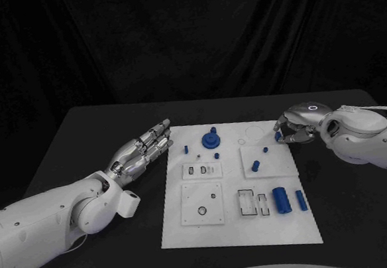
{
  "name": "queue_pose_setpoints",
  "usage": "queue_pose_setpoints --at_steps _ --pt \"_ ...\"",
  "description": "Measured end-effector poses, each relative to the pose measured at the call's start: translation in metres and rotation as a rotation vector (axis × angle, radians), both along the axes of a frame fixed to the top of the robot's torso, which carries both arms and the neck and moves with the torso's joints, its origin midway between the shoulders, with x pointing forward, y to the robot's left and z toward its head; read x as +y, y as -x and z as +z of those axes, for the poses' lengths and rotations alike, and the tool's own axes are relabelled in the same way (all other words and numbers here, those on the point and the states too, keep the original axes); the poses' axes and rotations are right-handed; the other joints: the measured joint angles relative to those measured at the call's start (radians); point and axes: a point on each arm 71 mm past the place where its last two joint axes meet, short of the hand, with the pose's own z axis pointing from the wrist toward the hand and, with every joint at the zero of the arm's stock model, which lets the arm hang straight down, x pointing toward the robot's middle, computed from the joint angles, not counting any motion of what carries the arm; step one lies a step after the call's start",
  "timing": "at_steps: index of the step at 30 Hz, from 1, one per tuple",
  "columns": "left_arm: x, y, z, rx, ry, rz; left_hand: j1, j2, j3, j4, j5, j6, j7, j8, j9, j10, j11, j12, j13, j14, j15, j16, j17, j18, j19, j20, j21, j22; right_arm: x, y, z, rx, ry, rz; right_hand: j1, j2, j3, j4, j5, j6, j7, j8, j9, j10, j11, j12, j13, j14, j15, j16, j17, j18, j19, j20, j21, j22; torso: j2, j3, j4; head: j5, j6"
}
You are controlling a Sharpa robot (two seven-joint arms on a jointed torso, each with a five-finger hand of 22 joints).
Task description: Assemble the parts on the task board
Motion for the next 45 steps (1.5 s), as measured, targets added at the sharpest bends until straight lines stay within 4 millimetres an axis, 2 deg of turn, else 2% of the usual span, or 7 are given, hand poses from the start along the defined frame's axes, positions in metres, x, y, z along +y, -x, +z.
queue_pose_setpoints --at_steps 2,16,20,24,31,39,45 --pt "0.000 0.000 0.000 0.000 0.000 0.000 0.000 0.000 0.000 0.000 0.000 0.000 0.000 0.000 0.000 0.000 0.000 0.000 0.000 0.000 0.000 0.000 0.000 0.000 0.000 0.000 0.000 0.000 0.000 0.000 0.000 0.001 0.000 0.001 0.000 0.000 0.000 0.000 0.004 0.005 0.005 0.000 0.002 0.000 0.000 0.000 0.000 0.000 0.000 0.000 0.000 0.000 0.000 0.000 0.000 0.000 0.000 0.0000 0.0000 0.000 -0.001" --pt "0.000 0.000 0.000 0.001 0.000 0.000 0.000 0.000 0.004 -0.004 0.000 0.000 0.000 0.000 0.000 0.000 0.000 0.000 0.000 -0.004 0.004 0.000 0.000 0.000 0.000 0.000 0.000 0.000 0.002 0.000 -0.004 0.006 0.001 0.006 0.010 0.000 0.010 -0.010 0.032 0.069 0.001 0.023 0.025 0.000 0.000 0.000 0.000 0.000 0.000 0.000 0.000 0.000 0.000 0.000 -0.004 0.000 0.000 0.0003 0.0003 0.002 -0.002" --pt "0.000 0.000 0.000 0.002 0.000 -0.001 0.000 0.000 0.004 -0.004 0.000 0.000 0.000 0.000 0.000 0.000 0.000 0.000 0.000 -0.004 0.004 0.000 -0.001 0.000 0.000 0.000 0.000 0.000 0.002 0.000 -0.004 0.008 0.001 0.007 0.023 0.001 0.018 -0.018 0.060 0.088 0.001 0.030 0.034 0.000 0.000 0.000 0.000 0.000 0.000 0.000 0.000 0.000 0.000 0.000 -0.004 0.000 0.000 0.0003 0.0001 0.001 -0.002" --pt "0.000 0.000 0.000 0.002 -0.001 -0.001 0.000 0.000 0.004 -0.004 0.000 0.000 0.000 0.000 0.000 0.000 0.000 0.000 0.000 -0.004 0.004 0.000 -0.001 0.000 0.000 0.000 0.000 -0.001 0.003 0.000 -0.004 0.003 -0.003 0.011 0.038 -0.003 0.036 -0.036 0.102 0.119 0.006 0.040 0.046 0.000 0.000 0.004 0.000 0.000 0.000 0.000 0.000 0.000 0.000 0.000 -0.004 0.000 -0.001 0.0003 -0.0003 0.003 -0.002" --pt "0.000 0.000 -0.001 0.003 -0.001 -0.001 0.000 0.000 0.004 -0.004 0.000 0.000 0.000 0.000 0.000 0.000 0.000 0.000 0.001 -0.004 0.004 0.000 -0.001 0.000 0.000 0.000 0.000 -0.001 0.006 0.005 -0.001 -0.022 -0.040 0.025 0.060 -0.007 0.047 -0.053 0.111 0.153 0.021 0.055 0.057 -0.002 0.009 0.009 0.001 0.000 0.000 0.000 0.000 0.000 0.004 0.004 -0.004 0.000 -0.001 0.0000 -0.0003 0.011 -0.001" --pt "0.000 0.000 -0.001 0.004 -0.002 0.000 0.000 0.000 0.004 -0.004 0.005 0.000 0.000 0.000 0.000 0.000 0.000 0.000 0.001 0.000 0.007 0.000 0.000 0.000 0.000 0.000 0.000 -0.001 0.028 0.017 0.021 -0.069 -0.156 0.068 0.061 -0.008 0.045 -0.054 0.108 0.163 0.030 0.058 0.057 -0.002 0.020 0.009 0.001 -0.001 0.014 0.000 0.000 0.000 0.010 0.010 -0.004 0.000 -0.001 -0.0012 0.0002 0.019 0.001" --pt "0.001 0.000 -0.001 0.004 -0.004 0.001 0.000 0.000 0.004 -0.004 0.005 0.000 0.000 0.000 0.000 0.000 0.000 0.000 0.000 0.000 0.007 0.000 0.000 0.000 0.000 0.000 0.000 -0.001 0.070 0.023 0.042 -0.085 -0.232 0.153 0.061 -0.008 0.045 -0.054 0.096 0.163 0.030 0.058 0.057 -0.002 0.027 0.013 0.001 -0.001 0.014 0.000 0.000 0.000 0.011 0.011 -0.004 0.000 0.000 -0.0015 0.0000 0.022 0.007"
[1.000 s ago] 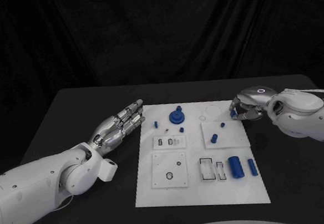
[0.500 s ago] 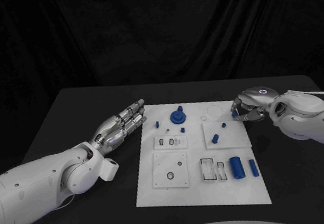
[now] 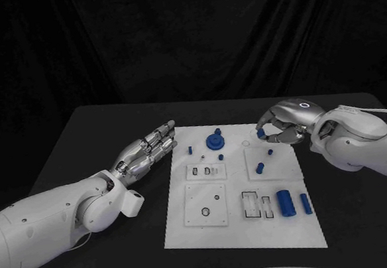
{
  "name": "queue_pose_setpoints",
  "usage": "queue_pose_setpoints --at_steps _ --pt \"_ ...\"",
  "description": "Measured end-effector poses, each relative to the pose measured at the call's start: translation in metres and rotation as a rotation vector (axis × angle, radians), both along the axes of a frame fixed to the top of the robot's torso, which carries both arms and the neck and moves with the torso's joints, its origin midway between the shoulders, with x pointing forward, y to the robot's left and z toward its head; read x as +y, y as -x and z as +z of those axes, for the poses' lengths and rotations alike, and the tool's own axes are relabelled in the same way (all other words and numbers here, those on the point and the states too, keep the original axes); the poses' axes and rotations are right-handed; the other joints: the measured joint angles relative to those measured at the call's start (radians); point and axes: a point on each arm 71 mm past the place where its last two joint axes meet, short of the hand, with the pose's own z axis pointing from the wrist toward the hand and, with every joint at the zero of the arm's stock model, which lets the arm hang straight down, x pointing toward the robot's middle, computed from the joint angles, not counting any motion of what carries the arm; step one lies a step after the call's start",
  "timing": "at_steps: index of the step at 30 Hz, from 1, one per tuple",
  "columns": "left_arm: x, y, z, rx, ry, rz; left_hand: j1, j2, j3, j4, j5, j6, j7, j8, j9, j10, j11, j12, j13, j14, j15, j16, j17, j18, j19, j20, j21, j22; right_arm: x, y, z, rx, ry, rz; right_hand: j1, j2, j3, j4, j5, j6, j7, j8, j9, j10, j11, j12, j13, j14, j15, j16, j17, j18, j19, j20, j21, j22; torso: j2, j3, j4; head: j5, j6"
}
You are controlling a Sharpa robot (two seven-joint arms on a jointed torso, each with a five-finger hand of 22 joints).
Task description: Assemble the parts on the task board
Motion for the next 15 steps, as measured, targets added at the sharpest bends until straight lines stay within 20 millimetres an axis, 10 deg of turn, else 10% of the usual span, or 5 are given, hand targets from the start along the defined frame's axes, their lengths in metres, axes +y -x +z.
queue_pose_setpoints --at_steps 15 --pt "-0.003 -0.001 0.000 0.000 0.001 -0.004 0.000 0.000 0.003 -0.003 0.000 0.000 0.000 0.000 0.000 0.000 0.005 0.000 0.000 0.000 0.000 0.000 0.000 0.000 -0.004 0.004 0.000 0.000 0.098 0.014 -0.022 0.097 -0.030 0.186 0.000 0.000 0.000 0.000 -0.016 0.000 0.000 -0.010 0.000 0.000 0.000 0.000 0.000 0.000 0.007 -0.003 0.000 0.000 0.003 0.003 -0.006 0.000 0.000 0.0008 0.0012 0.005 -0.009"
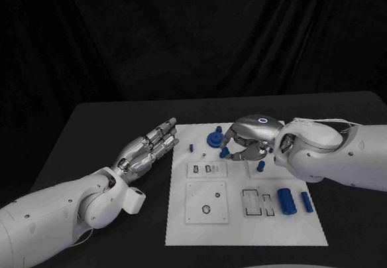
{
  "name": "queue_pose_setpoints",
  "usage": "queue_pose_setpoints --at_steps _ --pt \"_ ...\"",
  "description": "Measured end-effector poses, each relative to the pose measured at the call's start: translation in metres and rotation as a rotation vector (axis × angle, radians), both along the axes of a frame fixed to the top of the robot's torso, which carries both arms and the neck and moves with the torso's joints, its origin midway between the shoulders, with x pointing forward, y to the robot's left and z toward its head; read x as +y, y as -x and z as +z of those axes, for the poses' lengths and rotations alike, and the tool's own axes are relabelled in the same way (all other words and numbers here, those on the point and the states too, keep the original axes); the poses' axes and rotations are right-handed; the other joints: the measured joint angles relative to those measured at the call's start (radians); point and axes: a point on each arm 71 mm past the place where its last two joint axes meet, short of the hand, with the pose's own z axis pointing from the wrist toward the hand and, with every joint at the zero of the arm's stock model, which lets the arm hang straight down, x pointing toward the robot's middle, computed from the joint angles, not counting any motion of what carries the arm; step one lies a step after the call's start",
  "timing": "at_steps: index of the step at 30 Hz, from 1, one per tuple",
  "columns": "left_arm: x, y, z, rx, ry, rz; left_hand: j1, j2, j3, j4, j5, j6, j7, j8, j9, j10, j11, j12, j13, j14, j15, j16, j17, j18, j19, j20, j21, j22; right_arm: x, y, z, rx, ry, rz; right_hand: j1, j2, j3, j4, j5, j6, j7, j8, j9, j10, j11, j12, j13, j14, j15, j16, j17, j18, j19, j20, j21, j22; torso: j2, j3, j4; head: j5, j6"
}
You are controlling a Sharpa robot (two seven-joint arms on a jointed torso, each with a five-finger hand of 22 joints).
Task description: Assemble the parts on the task board
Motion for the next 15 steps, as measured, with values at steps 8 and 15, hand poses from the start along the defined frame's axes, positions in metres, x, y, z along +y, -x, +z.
queue_pose_setpoints --at_steps 8,15 --pt "-0.003 0.000 0.000 0.000 0.002 -0.005 0.000 0.000 0.001 -0.001 0.000 0.000 0.000 0.000 0.000 -0.001 0.002 0.000 0.000 0.000 0.000 0.000 0.000 0.000 0.000 0.000 0.000 0.000 0.020 0.002 -0.018 0.028 0.048 0.021 0.000 0.000 0.000 0.000 -0.003 0.000 0.000 -0.003 0.001 0.000 0.000 0.000 0.000 0.000 0.000 -0.008 0.000 0.000 0.000 0.000 -0.007 0.000 0.000 0.0005 -0.0001 -0.001 -0.003" --pt "-0.004 0.000 0.000 0.001 0.003 -0.008 0.000 0.000 0.001 -0.001 0.000 0.000 0.000 0.000 0.000 -0.001 0.002 0.000 0.000 0.000 0.000 0.000 -0.001 0.000 0.000 0.000 0.000 0.000 0.027 0.001 -0.027 0.042 0.088 0.018 0.000 0.000 0.000 0.000 -0.001 0.000 -0.001 -0.009 0.006 0.000 0.000 0.000 0.000 0.000 0.000 -0.012 0.000 0.000 0.000 0.000 -0.015 0.000 0.000 0.0005 -0.0004 0.002 -0.008"
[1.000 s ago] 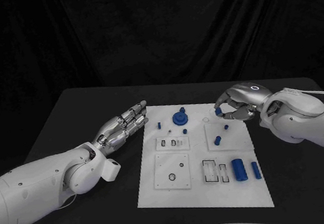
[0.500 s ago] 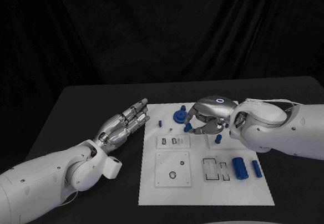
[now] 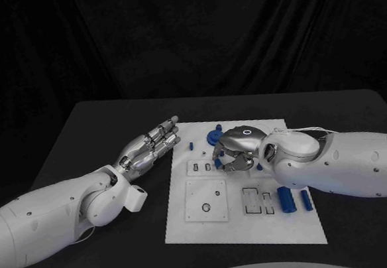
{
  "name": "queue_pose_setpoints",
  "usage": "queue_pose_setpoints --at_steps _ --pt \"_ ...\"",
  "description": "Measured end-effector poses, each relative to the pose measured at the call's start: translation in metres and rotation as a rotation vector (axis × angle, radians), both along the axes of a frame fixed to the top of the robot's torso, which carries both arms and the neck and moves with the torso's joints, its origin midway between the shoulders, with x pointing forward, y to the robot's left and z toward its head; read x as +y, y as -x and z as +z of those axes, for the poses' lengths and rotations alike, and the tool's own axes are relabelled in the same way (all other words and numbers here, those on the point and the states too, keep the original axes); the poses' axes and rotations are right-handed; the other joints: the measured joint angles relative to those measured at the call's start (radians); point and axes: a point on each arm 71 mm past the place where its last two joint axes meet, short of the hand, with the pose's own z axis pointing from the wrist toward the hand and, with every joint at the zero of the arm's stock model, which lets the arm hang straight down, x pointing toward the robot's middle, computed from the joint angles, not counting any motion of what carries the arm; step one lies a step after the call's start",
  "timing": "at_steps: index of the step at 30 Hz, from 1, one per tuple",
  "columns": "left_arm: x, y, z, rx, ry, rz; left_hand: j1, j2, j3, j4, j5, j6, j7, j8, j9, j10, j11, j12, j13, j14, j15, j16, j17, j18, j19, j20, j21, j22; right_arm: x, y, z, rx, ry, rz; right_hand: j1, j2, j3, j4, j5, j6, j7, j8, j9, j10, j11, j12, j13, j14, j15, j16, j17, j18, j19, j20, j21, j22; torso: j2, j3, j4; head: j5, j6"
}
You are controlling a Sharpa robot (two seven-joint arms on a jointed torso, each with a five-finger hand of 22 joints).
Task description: Assemble the parts on the task board
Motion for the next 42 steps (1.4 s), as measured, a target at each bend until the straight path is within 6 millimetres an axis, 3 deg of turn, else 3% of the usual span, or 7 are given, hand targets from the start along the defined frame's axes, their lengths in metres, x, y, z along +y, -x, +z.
queue_pose_setpoints --at_steps 13,17,25,33,42 --pt "-0.0016 0.0000 -0.0001 0.002 0.001 -0.005 0.000 0.000 0.000 0.000 0.000 0.000 0.000 0.000 0.000 0.000 0.000 0.000 0.000 0.000 0.000 0.000 0.000 0.000 0.000 0.000 0.000 0.000 0.0049 -0.0009 0.0000 -0.002 0.018 0.000 0.000 0.000 0.004 -0.004 0.025 0.000 -0.001 -0.010 0.015 0.000 0.007 -0.005 0.000 0.000 0.000 -0.005 0.000 0.000 -0.004 0.004 -0.010 0.000 0.000 -0.0003 -0.0017 -0.001 -0.004" --pt "-0.0018 -0.0002 -0.0003 0.002 0.001 -0.005 0.000 0.000 0.000 0.000 0.000 0.000 0.000 0.000 0.000 0.000 0.000 0.000 0.000 0.000 0.000 0.000 0.000 0.000 0.000 0.000 0.000 0.000 0.0053 -0.0009 -0.0002 -0.001 0.021 0.001 -0.002 -0.002 0.005 -0.005 0.025 -0.008 0.004 -0.027 0.015 0.000 0.007 -0.005 0.000 0.000 0.007 -0.005 0.000 0.000 -0.004 0.004 -0.014 0.000 0.000 0.0000 -0.0012 -0.002 -0.008" --pt "-0.0022 -0.0005 -0.0005 0.003 0.001 -0.007 0.000 0.000 0.003 -0.003 0.000 0.000 0.000 0.000 0.000 0.000 0.000 0.000 0.000 0.000 0.000 0.000 0.000 0.000 0.000 0.000 0.000 0.000 0.0046 -0.0003 -0.0045 0.012 0.037 0.003 -0.034 -0.022 -0.011 0.003 -0.111 -0.072 0.007 -0.061 0.001 0.000 0.007 -0.005 0.000 0.000 0.007 -0.008 0.000 0.000 -0.007 0.007 -0.026 0.000 -0.001 -0.0001 -0.0014 -0.005 -0.010" --pt "-0.0023 -0.0007 -0.0005 0.004 0.001 -0.008 0.000 0.000 0.003 -0.003 0.000 0.000 0.000 0.000 0.000 0.000 0.000 0.000 0.000 0.000 0.000 0.000 0.001 0.000 0.000 0.000 0.000 0.000 0.0044 -0.0008 -0.0050 0.018 0.045 0.004 -0.038 -0.025 -0.039 0.008 -0.181 -0.181 0.001 -0.061 -0.027 -0.001 0.007 -0.010 0.000 0.000 0.007 -0.019 0.000 0.000 -0.007 0.007 -0.045 0.000 -0.001 0.0001 -0.0012 -0.005 -0.007" --pt "-0.0019 -0.0011 -0.0007 0.004 -0.001 -0.007 0.000 0.000 0.003 -0.003 0.000 0.000 0.000 0.000 0.000 0.000 0.000 0.000 0.000 0.000 0.000 0.000 0.001 0.000 0.000 0.000 0.000 0.000 0.0036 -0.0010 -0.0050 0.018 0.046 0.003 -0.039 -0.024 -0.064 0.016 -0.219 -0.262 -0.003 -0.061 -0.053 0.000 0.000 -0.019 0.000 0.004 0.003 -0.028 0.000 0.000 -0.011 0.004 -0.061 0.000 -0.002 0.0002 -0.0013 -0.006 -0.009"
